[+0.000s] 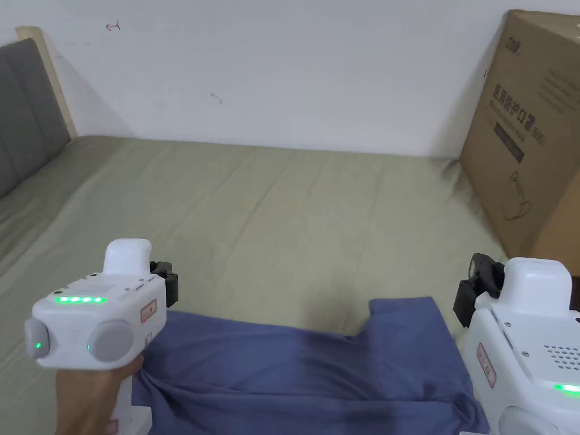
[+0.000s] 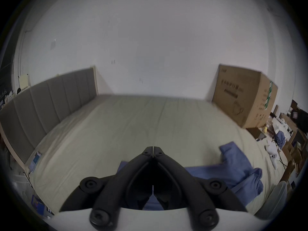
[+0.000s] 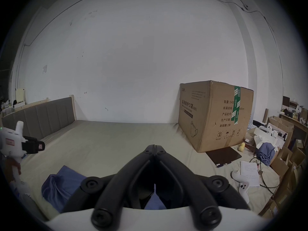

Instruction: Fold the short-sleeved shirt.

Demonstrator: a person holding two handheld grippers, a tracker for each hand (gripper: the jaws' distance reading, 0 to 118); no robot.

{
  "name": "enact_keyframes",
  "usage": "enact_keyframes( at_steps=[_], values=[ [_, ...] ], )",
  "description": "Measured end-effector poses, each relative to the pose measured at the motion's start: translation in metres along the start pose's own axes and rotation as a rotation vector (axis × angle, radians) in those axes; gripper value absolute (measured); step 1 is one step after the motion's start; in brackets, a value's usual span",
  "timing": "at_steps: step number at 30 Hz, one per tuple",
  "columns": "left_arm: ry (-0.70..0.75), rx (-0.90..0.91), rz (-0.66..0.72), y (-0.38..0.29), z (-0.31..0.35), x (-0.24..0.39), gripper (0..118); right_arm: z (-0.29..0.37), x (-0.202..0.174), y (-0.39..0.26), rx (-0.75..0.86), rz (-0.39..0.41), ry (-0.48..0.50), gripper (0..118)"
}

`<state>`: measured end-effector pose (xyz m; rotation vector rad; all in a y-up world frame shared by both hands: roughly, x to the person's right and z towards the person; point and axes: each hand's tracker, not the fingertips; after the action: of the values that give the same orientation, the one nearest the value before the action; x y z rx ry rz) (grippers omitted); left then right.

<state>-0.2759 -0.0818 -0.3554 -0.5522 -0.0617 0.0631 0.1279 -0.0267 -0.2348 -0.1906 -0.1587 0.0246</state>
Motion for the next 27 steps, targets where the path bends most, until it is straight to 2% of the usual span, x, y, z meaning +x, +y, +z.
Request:
enact_keyframes(
  at_steps=[5, 6, 7, 8, 9, 10, 11, 13, 17, 18, 19, 21, 23, 25, 26, 27],
  values=[
    [-0.007, -0.305, -0.021, 0.003, -0.091, -0.029, 0, -0.024, 0.003, -0.007, -0.045, -0.011, -0.023, 0],
    [0.021, -0.300, -0.009, 0.007, -0.110, -0.037, 4, -0.030, 0.004, -0.009, -0.059, -0.009, -0.029, 0],
    [0.013, -0.340, 0.016, 0.006, -0.123, -0.043, 18, -0.036, 0.005, -0.012, -0.074, -0.010, -0.037, 0],
    [0.011, -0.374, 0.031, 0.006, -0.135, -0.049, 45, -0.041, 0.006, -0.015, -0.086, -0.009, -0.043, 0],
    [0.001, -0.438, 0.044, 0.004, -0.151, -0.055, 86, -0.046, 0.007, -0.018, -0.101, -0.006, -0.050, 0],
    [0.001, -0.495, 0.047, 0.001, -0.167, -0.061, 101, -0.052, 0.008, -0.022, -0.117, -0.008, -0.058, 0],
    [0.011, -0.549, 0.044, -0.002, -0.177, -0.064, 102, -0.057, 0.010, -0.025, -0.131, -0.011, -0.062, 0],
    [0.063, -0.638, 0.036, -0.010, -0.194, -0.070, 102, -0.066, 0.011, -0.031, -0.158, -0.008, -0.066, 0],
    [0.069, -0.626, 0.016, -0.020, -0.218, -0.076, 101, -0.083, 0.012, -0.045, -0.199, 0.004, -0.077, 0],
    [0.064, -0.634, 0.014, -0.023, -0.222, -0.076, 96, -0.087, 0.012, -0.048, -0.207, 0.006, -0.078, 0],
    [0.056, -0.638, 0.014, -0.028, -0.223, -0.076, 87, -0.091, 0.012, -0.052, -0.219, 0.007, -0.079, 0],
    [0.063, -0.664, -0.008, -0.035, -0.228, -0.069, 51, -0.098, 0.013, -0.058, -0.244, 0.006, -0.079, 0],
    [0.073, -0.627, -0.043, -0.038, -0.223, -0.060, 46, -0.105, 0.016, -0.063, -0.268, -0.012, -0.078, 0],
    [0.053, -0.608, -0.058, -0.036, -0.220, -0.057, 25, -0.118, 0.021, -0.068, -0.305, -0.041, -0.060, 0],
    [0.047, -0.583, -0.056, -0.036, -0.218, -0.055, 7, -0.126, 0.024, -0.071, -0.323, -0.053, -0.060, 0],
    [0.041, -0.576, -0.055, -0.035, -0.213, -0.059, 2, -0.136, 0.027, -0.072, -0.349, -0.068, -0.057, 0]
  ],
)
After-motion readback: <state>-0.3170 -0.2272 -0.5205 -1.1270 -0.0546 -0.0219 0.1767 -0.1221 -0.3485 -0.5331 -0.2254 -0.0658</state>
